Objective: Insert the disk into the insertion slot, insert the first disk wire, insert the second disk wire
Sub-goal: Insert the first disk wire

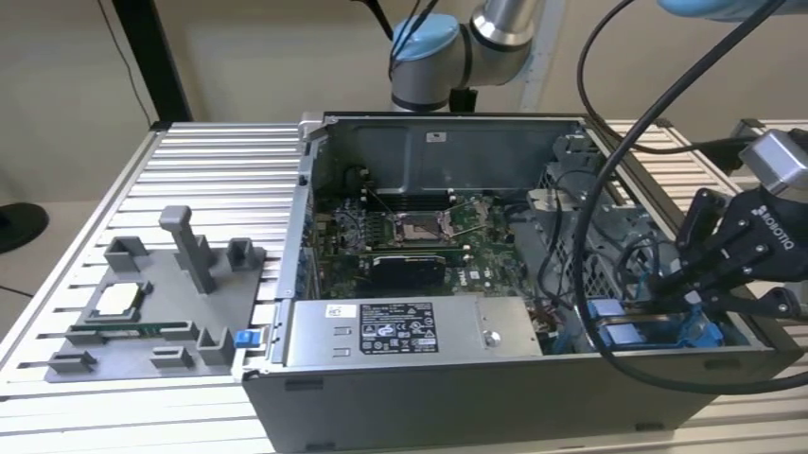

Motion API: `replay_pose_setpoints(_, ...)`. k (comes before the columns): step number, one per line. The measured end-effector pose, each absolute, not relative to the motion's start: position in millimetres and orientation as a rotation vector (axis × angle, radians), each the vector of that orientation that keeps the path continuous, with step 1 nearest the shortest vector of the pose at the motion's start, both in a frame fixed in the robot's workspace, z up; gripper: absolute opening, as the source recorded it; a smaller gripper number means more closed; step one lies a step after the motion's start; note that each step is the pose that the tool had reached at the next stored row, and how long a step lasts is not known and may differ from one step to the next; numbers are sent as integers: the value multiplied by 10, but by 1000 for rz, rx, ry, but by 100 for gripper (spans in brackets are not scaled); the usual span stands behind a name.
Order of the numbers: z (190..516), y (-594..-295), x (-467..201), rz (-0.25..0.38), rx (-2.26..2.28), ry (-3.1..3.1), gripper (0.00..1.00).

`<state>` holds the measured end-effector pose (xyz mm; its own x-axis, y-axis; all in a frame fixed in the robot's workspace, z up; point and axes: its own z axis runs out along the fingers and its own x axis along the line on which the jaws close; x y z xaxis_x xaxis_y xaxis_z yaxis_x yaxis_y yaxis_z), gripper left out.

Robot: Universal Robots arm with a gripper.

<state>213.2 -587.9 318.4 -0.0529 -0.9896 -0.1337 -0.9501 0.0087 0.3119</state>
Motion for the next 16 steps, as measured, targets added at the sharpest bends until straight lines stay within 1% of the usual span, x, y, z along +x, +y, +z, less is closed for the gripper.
replay_pose_setpoints(9,3179,-5878,2084,-472,2082,-2145,0)
replay_pose_setpoints(10,3192,-5879,2075,-472,2081,-2147,100)
replay_pose_setpoints(16,3413,-5881,2076,-472,2081,-2147,100)
